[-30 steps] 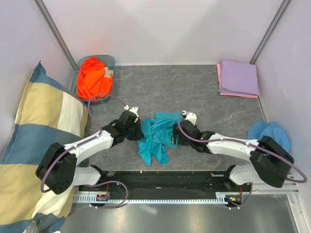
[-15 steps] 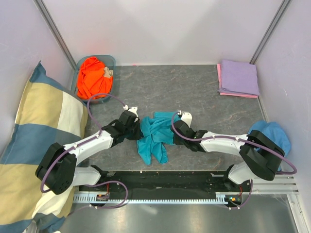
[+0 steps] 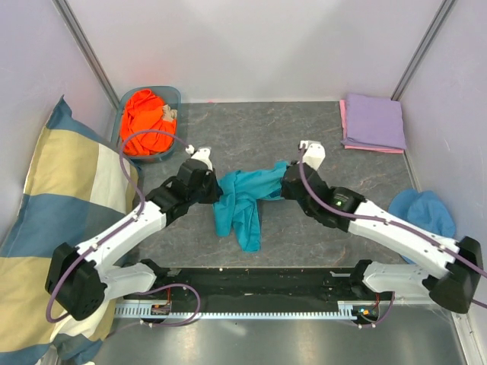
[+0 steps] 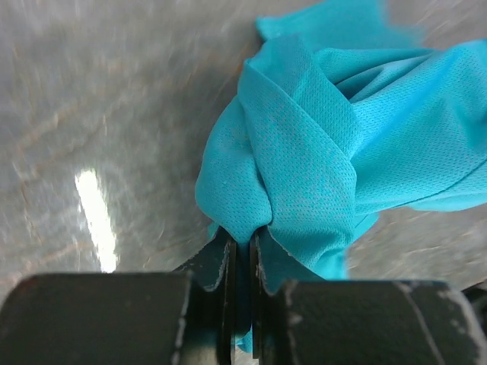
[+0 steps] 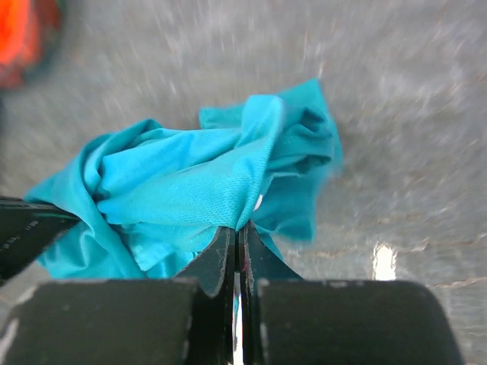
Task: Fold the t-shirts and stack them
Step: Flatten out the tshirt
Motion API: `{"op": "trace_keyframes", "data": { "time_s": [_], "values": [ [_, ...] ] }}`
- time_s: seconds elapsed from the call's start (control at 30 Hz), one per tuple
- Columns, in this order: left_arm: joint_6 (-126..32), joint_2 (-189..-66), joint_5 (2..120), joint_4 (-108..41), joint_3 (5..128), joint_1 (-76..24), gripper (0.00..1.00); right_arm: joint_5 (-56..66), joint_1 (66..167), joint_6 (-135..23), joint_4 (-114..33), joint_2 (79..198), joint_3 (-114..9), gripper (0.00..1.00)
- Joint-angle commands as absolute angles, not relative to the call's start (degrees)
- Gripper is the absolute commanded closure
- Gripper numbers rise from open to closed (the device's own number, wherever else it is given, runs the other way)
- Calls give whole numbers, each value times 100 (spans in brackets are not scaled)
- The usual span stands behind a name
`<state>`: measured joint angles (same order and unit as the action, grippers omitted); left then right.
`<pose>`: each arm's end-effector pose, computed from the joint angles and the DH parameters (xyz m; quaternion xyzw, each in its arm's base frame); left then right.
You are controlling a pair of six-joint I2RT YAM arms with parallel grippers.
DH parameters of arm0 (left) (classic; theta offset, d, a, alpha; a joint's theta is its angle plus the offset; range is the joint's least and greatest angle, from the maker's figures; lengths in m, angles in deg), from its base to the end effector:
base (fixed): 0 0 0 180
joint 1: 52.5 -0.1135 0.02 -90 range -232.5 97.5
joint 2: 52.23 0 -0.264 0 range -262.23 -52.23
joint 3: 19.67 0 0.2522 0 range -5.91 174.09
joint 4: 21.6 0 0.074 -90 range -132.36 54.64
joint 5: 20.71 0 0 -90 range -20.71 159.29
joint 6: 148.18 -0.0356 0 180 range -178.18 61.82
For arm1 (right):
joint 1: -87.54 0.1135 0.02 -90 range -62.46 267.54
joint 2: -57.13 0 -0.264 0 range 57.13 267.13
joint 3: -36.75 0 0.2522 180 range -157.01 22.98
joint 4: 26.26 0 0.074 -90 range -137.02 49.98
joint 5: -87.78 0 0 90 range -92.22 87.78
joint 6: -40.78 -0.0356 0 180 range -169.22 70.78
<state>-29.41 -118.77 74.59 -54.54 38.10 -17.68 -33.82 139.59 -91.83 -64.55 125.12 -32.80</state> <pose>0.2037 -0.1377 0.2444 0.0292 0.9113 -0.1794 0.3695 0.1726 0.1910 0.3027 0.0509 0.8672 0.1522 0.4713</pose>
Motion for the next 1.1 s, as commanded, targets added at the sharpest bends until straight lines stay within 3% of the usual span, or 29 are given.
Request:
{"op": "trace_keyframes", "data": {
  "time_s": [0.0,0.27,0.4,0.5,0.63,0.67,0.7,0.73,0.87,1.07],
  "values": [
    [-3392,-11508,7913,-5847,4339,-1761,89,-4545,13974,-9053,-7603,12024,-3809,100],
    [-3542,-11411,8248,-6023,4331,-1770,81,-5346,13983,-9167,-8299,11620,-4082,100],
    [-3498,-11384,8256,-6024,4235,-1770,56,-5399,13983,-9211,-8352,11505,-3986,100],
    [-3480,-11411,8265,-6015,4208,-1770,55,-5399,13983,-9238,-8378,11496,-3942,100],
    [-3489,-11419,8283,-6024,4208,-1770,57,-5408,13983,-9246,-8414,11505,-3933,100],
    [-3498,-11393,8292,-6024,4208,-1770,61,-5451,13983,-9255,-8431,11488,-3942,100],
    [-3507,-11393,8300,-6024,4208,-1761,75,-5461,13983,-9255,-8440,11479,-3950,100],
    [-3507,-11384,8309,-6015,4199,-1770,80,-5478,13983,-9255,-8458,11461,-3959,100],
    [-3410,-11472,8161,-5919,4077,-1770,86,-5496,13983,-9229,-8449,11408,-3951,100],
    [-2796,-11998,7134,-4962,3427,-1761,58,-5417,13983,-9290,-8467,11426,-3845,100]
  ]
}}
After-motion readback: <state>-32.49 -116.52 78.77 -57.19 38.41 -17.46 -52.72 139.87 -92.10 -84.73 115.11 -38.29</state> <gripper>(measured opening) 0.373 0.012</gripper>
